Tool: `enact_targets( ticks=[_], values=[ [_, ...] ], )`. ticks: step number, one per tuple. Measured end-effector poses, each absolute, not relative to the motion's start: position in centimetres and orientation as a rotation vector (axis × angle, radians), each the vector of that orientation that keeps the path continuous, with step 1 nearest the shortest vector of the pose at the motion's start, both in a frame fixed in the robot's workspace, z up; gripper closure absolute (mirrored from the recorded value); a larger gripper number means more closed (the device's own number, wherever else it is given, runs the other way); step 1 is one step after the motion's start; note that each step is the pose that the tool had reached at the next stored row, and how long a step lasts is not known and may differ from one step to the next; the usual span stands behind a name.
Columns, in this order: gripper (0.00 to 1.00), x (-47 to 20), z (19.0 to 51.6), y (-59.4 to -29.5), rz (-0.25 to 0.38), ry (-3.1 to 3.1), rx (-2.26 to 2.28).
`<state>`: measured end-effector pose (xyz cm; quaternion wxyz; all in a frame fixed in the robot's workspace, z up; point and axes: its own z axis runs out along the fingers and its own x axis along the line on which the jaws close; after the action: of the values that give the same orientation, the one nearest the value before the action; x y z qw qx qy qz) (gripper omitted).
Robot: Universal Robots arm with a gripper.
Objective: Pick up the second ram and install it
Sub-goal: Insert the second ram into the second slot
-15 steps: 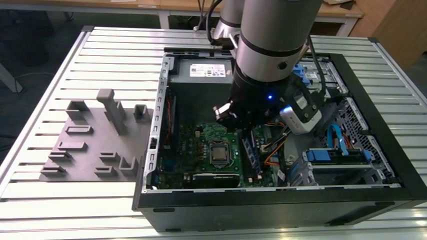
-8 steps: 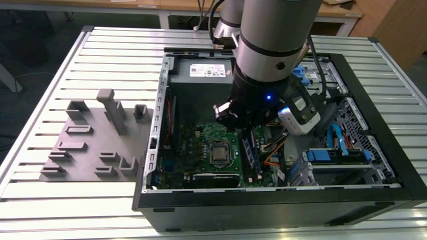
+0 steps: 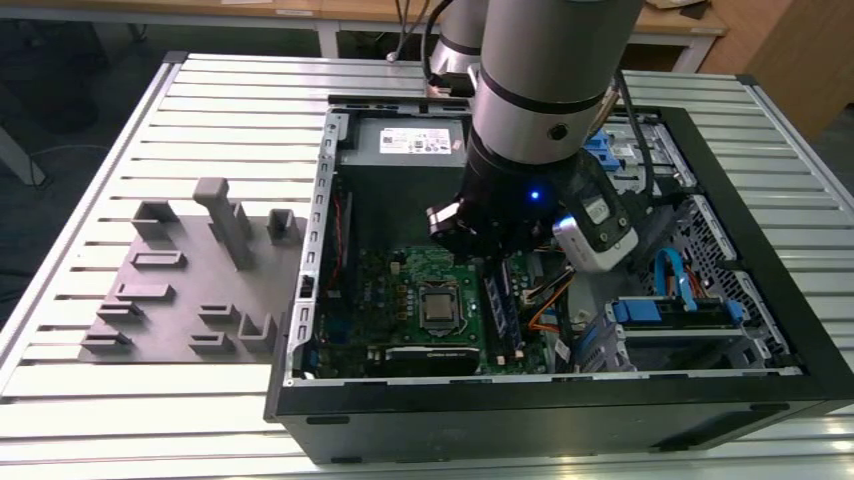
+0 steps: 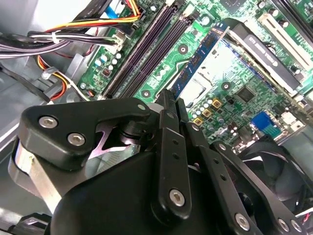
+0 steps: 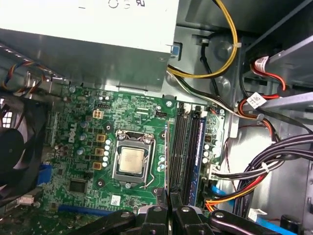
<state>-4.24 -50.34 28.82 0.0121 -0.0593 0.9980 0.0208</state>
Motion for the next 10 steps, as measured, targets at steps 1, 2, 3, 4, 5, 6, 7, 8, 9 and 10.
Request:
enact_targets(
  ticks=[1, 2, 3, 4, 5, 6, 7, 8, 9, 10],
  values=[
    [0.86, -4.24, 28.82, -50.34, 0.065, 3.111, -0.181],
    [0.86, -4.24, 28.82, -50.34, 0.065, 3.111, -0.180],
    [0.86, -4.24, 28.81, -50.34, 0.065, 3.112, -0.176],
    [0.86, -4.24, 28.79, -50.34, 0.065, 3.112, -0.165],
    [0.86, -4.24, 28.77, -50.34, 0.065, 3.113, -0.141],
    [0.86, -4.24, 28.74, -50.34, 0.064, 3.114, -0.112],
    [0.86, -4.24, 28.73, -50.34, 0.064, 3.114, -0.084],
    [0.86, -4.24, 28.70, -50.34, 0.063, 3.114, -0.056],
    [0.86, -4.24, 28.68, -50.34, 0.063, 3.114, -0.026],
    [0.86, -4.24, 28.66, -50.34, 0.062, 3.114, 0.000]
  ],
)
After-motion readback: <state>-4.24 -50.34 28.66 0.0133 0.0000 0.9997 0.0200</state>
